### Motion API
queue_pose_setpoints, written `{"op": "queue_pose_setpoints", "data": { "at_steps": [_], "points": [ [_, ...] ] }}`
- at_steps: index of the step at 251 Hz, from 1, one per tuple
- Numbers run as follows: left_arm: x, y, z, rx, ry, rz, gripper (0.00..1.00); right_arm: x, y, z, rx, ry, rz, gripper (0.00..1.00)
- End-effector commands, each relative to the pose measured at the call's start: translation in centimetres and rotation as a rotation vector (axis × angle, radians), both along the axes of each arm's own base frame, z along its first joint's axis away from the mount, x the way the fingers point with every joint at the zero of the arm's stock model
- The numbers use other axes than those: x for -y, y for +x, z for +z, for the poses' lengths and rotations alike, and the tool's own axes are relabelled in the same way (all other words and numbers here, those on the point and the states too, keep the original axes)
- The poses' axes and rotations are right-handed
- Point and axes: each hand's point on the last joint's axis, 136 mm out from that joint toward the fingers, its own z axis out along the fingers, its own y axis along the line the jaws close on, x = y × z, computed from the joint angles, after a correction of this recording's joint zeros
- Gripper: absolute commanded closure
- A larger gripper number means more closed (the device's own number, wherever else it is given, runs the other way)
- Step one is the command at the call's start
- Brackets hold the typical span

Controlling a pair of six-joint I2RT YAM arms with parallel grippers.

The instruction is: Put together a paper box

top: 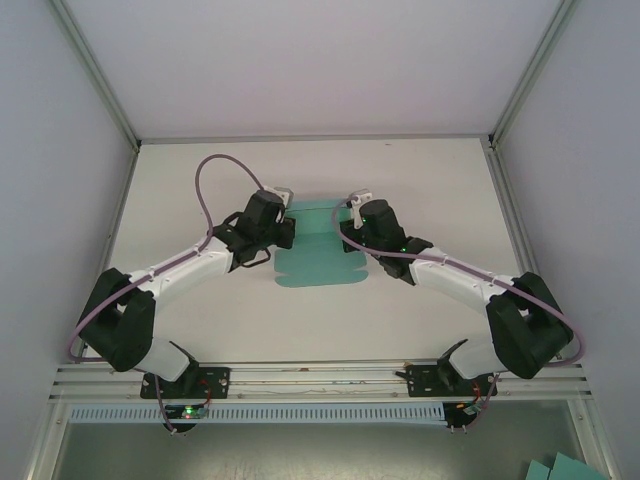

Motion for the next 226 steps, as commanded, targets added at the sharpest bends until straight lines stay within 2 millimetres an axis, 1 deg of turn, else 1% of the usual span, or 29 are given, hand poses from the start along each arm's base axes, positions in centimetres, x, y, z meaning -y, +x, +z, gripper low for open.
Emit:
{"op": "queue_pose_setpoints", "data": {
  "at_steps": [1,11,27,38,48,61,75,89,111,118,123,144,163,197,216,226],
  "points": [
    [0.9,-0.1,2.8,0.060,-0.035,-0.032,1.00,7.0,1.0,-1.9,-0.028,-0.224,-0.325,0.98],
    [0.9,-0.2,2.9,0.062,-0.034,-0.026,1.00,8.4,0.9,-2.2,-0.040,-0.279,-0.404,1.00],
    [0.4,0.0,3.1,0.064,-0.024,0.009,1.00,10.7,0.7,-2.4,-0.056,-0.367,-0.526,1.00],
    [0.3,-0.1,3.0,0.063,-0.013,0.016,1.00,11.7,0.6,-2.6,-0.067,-0.427,-0.580,1.00],
    [0.1,0.1,3.0,0.065,-0.006,0.027,1.00,12.1,0.6,-2.7,-0.079,-0.458,-0.600,1.00],
    [0.2,0.1,2.9,0.064,-0.001,0.024,1.00,11.5,1.0,-3.0,-0.084,-0.459,-0.563,0.98],
    [0.4,0.1,2.8,0.056,-0.004,0.016,1.00,9.7,1.4,-3.4,-0.079,-0.399,-0.477,0.92],
    [0.8,0.1,2.6,0.046,-0.008,-0.003,1.00,7.7,1.9,-3.4,-0.078,-0.297,-0.393,0.88],
    [1.7,-0.1,2.7,0.042,-0.033,-0.049,1.00,5.0,2.5,-2.1,-0.037,-0.141,-0.274,0.79],
    [2.1,-0.2,2.7,0.042,-0.042,-0.065,1.00,4.4,2.7,-1.6,-0.025,-0.095,-0.247,0.76],
    [2.2,-0.3,2.7,0.040,-0.049,-0.074,1.00,4.0,2.9,-1.1,-0.016,-0.067,-0.236,0.75],
    [3.0,-0.7,2.8,0.035,-0.070,-0.118,1.00,3.4,3.6,0.3,0.005,0.031,-0.210,0.75],
    [3.5,-1.2,2.8,0.032,-0.075,-0.145,1.00,3.3,4.0,1.1,0.020,0.063,-0.208,0.76],
    [3.9,-1.5,2.7,0.028,-0.073,-0.157,1.00,3.0,4.5,1.5,0.011,0.109,-0.211,0.74],
    [3.9,-1.5,2.7,0.025,-0.069,-0.147,1.00,3.0,4.5,1.4,0.004,0.121,-0.213,0.76],
    [3.9,-1.5,2.6,0.023,-0.067,-0.143,1.00,3.3,4.6,1.3,0.004,0.113,-0.232,0.81]
  ]
}}
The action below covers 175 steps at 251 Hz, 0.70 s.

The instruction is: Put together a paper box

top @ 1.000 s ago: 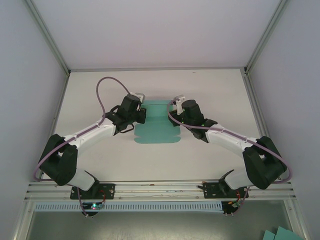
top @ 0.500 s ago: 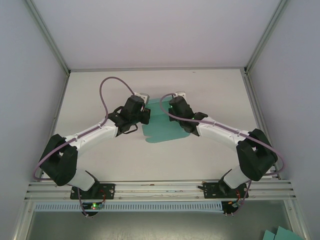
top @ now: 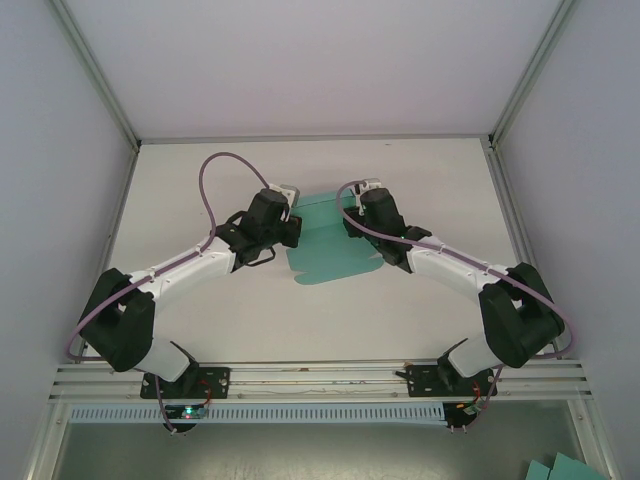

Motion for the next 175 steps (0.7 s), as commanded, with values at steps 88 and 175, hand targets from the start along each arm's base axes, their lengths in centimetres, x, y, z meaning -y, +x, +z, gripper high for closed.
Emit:
{"op": "queue_pose_setpoints", "data": {
  "at_steps": [88,175],
  "points": [
    [1.9,-1.0,1.5,-0.010,-0.004,-0.016,1.00,4.8,2.0,0.1,0.059,-0.166,-0.299,1.00],
    [-2.6,-0.2,1.4,-0.013,0.155,0.191,1.00,16.9,-1.4,-0.3,-0.096,-0.941,-0.677,1.00]
  ]
}}
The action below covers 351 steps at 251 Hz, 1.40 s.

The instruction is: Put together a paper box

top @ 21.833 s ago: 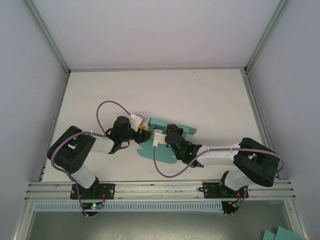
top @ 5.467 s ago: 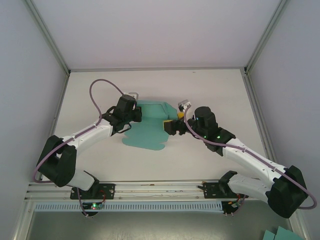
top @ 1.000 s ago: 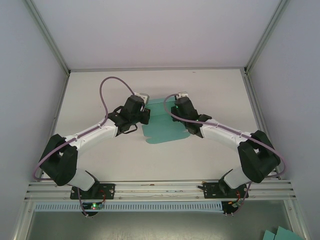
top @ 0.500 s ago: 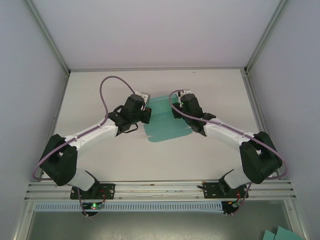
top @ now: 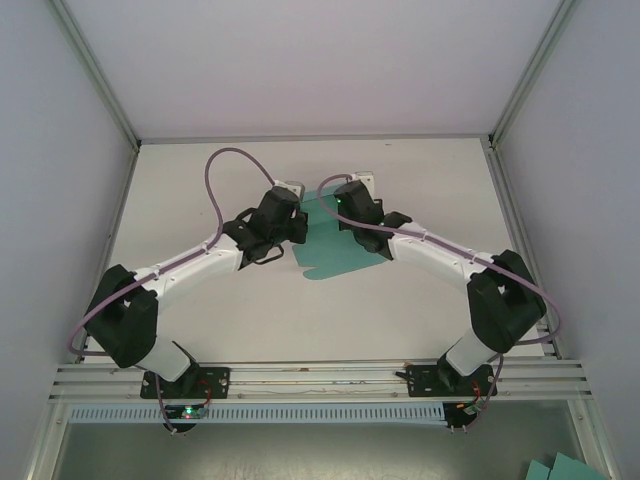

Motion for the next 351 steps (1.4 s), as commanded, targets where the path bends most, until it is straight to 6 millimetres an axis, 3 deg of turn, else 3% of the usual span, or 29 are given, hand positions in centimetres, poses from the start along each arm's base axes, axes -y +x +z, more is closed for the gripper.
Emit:
{"op": "queue_pose_setpoints", "data": {
  "at_steps": [1,33,62,89,111,149,189,222,290,351],
  "points": [
    [-3.5,-0.8,0.2,-0.030,0.136,0.113,1.00,15.0,-2.7,-0.7,-0.087,-0.658,-0.443,1.00],
    [-3.8,-0.6,0.0,-0.036,0.158,0.130,1.00,16.9,-3.4,1.2,-0.100,-0.869,-0.527,1.00],
    [-3.4,-0.4,-0.2,-0.040,0.152,0.120,1.00,16.9,-3.1,1.1,-0.132,-0.904,-0.529,1.00],
    [-2.5,-0.2,-0.5,-0.050,0.133,0.086,1.00,14.9,-2.1,-1.4,-0.142,-0.740,-0.416,1.00],
    [-2.0,-0.1,-0.6,-0.057,0.121,0.067,1.00,11.7,-0.9,-3.0,-0.095,-0.452,-0.257,0.87],
    [-0.5,-0.5,-0.7,-0.064,0.071,-0.003,1.00,6.8,0.2,-2.1,0.036,-0.065,-0.022,0.68],
    [0.7,-1.0,-0.4,-0.061,0.028,-0.069,1.00,3.4,-0.1,-0.8,0.083,0.152,0.186,0.53],
    [1.2,-1.4,-0.5,-0.067,0.008,-0.103,1.00,1.9,-0.2,0.1,0.103,0.247,0.260,0.47],
    [1.5,-1.8,-0.5,-0.072,-0.013,-0.119,1.00,0.4,-0.1,1.7,0.107,0.521,0.323,0.47],
    [1.7,-1.8,-0.4,-0.074,-0.027,-0.122,1.00,-0.9,-0.1,2.3,0.094,0.626,0.359,0.47]
  ]
}}
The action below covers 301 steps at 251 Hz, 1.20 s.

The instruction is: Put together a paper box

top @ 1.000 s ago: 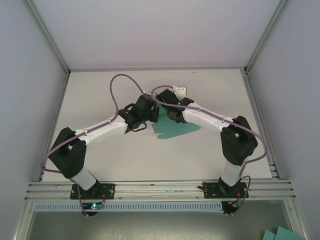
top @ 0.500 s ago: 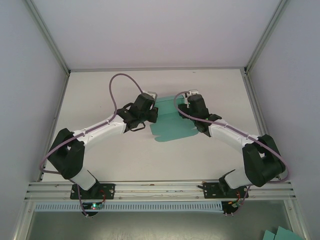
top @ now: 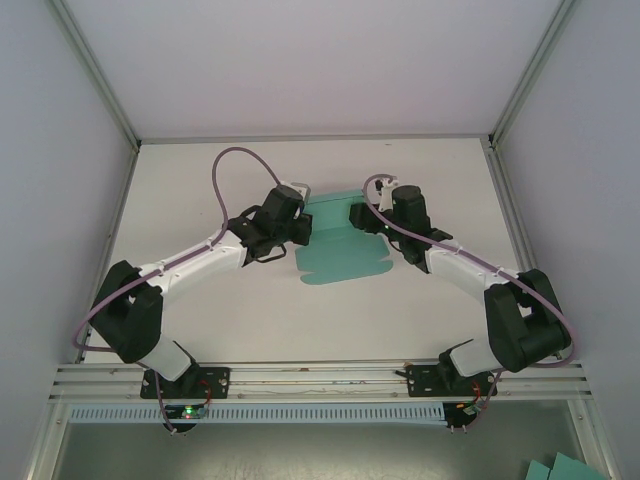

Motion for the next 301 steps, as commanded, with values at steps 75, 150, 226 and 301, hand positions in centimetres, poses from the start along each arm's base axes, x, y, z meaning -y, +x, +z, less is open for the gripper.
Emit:
{"op": "queue_pose_setpoints", "data": {
  "at_steps": [75,150,226,301],
  "points": [
    [-0.6,-0.8,0.9,-0.002,0.012,-0.001,1.00,0.7,-0.2,-1.4,-0.078,-0.039,-0.025,0.60],
    [-0.9,-0.2,0.8,-0.004,0.030,0.026,1.00,1.6,-2.7,-2.7,-0.111,-0.082,-0.001,0.55],
    [-0.8,-0.4,0.6,-0.013,0.031,0.017,1.00,0.0,-4.4,-2.0,-0.068,-0.061,0.139,0.52],
    [0.2,-0.7,1.0,-0.017,-0.004,-0.032,1.00,1.4,-4.0,-2.5,-0.078,-0.153,0.080,0.60]
  ]
}}
